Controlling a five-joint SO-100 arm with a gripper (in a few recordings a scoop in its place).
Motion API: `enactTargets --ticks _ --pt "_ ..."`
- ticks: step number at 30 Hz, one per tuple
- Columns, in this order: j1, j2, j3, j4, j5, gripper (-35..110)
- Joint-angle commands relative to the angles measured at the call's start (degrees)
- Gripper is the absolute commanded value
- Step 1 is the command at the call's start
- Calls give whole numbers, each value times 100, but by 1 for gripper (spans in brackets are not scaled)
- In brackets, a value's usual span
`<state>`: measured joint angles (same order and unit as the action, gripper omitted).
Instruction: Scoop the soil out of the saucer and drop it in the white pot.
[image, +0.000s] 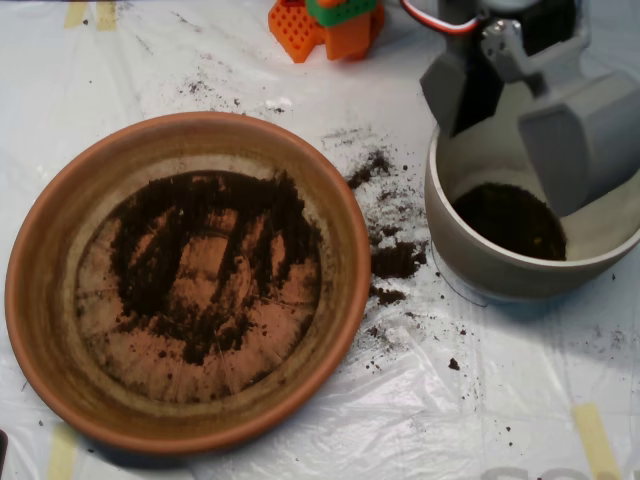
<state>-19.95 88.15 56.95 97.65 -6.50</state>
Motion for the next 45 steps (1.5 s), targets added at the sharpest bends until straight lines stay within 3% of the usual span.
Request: enactTargets --ticks 1,7,15,23,29,45 --pt "510 782 -255 44 167 41" --pt "1591 1529 932 -360 527 46" --pt "3305 2760 4052 -1942 765 46" --pt "4649 2127 5774 -3533 686 46" --pt "5414 809 5563 -4148 677 46" --pt "5423 -1556 3305 -3199 316 57"
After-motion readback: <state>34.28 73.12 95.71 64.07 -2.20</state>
